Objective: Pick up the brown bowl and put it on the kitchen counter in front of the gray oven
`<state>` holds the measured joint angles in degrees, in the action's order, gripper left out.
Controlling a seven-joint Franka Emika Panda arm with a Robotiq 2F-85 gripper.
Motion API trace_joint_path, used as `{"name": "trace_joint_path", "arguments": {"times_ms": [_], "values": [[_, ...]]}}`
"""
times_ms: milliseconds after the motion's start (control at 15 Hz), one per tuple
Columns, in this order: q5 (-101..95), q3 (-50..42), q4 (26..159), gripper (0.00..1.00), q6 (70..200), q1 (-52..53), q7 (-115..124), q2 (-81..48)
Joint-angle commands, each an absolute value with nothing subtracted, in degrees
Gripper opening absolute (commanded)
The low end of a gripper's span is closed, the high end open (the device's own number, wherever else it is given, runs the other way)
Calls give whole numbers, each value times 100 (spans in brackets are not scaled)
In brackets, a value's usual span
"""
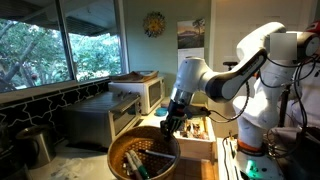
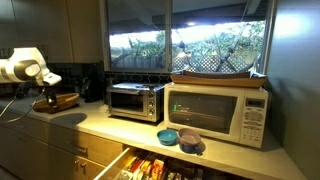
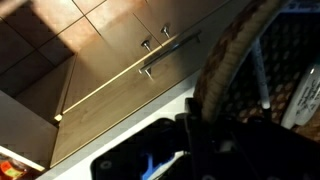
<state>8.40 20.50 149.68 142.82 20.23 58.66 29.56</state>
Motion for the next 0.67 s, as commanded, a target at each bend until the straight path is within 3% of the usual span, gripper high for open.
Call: {"name": "trace_joint_path", "arguments": {"times_ms": [0,267,333,600], "values": [[1643,2127,16221,1,14768,2153,6290,3906],[1499,2212,15953,1,14470,1919,6610,3644],[1483,2241,15921,6,14428,1880,6676,3689],[1462,2378,15885,1,14544,1495,7321,3739]]}}
